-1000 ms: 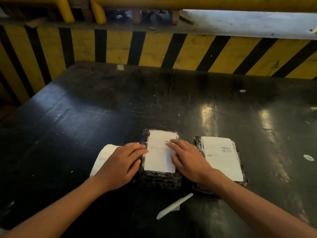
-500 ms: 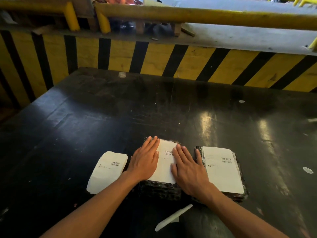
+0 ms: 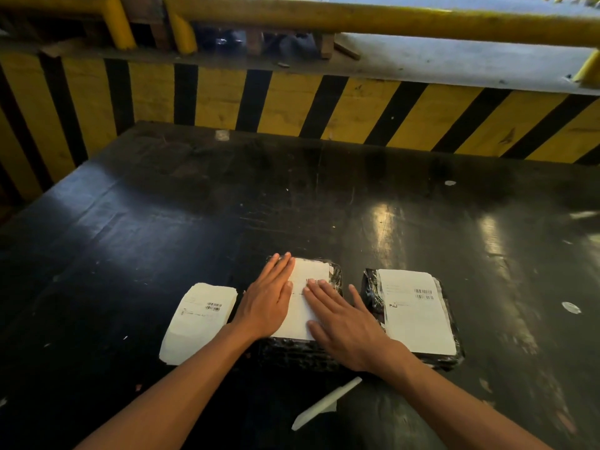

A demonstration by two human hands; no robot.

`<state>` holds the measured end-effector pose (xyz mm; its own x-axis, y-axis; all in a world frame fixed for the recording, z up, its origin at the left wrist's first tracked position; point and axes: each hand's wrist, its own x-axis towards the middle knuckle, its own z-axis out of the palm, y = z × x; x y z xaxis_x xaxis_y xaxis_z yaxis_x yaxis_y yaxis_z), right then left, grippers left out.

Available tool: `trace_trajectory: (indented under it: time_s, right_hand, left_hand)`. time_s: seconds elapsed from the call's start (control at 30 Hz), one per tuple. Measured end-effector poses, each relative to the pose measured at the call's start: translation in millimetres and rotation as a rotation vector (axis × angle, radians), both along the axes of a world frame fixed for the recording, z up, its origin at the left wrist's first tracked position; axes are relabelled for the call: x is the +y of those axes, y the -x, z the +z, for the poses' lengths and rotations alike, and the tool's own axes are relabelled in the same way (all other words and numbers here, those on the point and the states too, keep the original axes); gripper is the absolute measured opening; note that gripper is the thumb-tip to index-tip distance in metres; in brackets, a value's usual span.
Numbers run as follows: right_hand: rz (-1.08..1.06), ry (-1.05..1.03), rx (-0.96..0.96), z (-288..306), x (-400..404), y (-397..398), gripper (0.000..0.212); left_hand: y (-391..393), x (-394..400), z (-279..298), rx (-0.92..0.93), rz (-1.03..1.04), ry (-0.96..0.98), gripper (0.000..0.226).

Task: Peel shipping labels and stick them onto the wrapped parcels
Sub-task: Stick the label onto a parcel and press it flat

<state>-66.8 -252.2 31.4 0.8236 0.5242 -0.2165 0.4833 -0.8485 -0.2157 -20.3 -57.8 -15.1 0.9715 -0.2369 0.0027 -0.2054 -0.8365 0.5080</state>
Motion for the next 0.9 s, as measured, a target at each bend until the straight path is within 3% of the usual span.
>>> trace_trajectory:
  time_s: [0.27, 0.4, 0.67, 0.9]
  right_hand:
    - [-0.070, 0.099, 0.012, 2.3, -29.4, 28.7, 0.066]
    - [-0.095, 0.028, 0.055, 12.2, -21.3, 26.4, 0.067]
    - [0.139, -0.013, -0.087, -14.2, -7.8, 33.5, 0.065]
    - [0.289, -0.065, -0.030, -11.0, -43.8, 46.3, 0.055]
  left_hand:
    - [1.7, -4.9, 0.9, -0.012, 0.039, 0.006, 0.057]
    - [2.2, -6.5, -1.4, -0.023, 0.041, 0.004, 0.060]
    - [1.2, -1.5, 0.1, -0.017, 0.030, 0.052, 0.050]
    - [3.1, -2.6, 2.1, -0.020, 0.021, 0.075, 0.050]
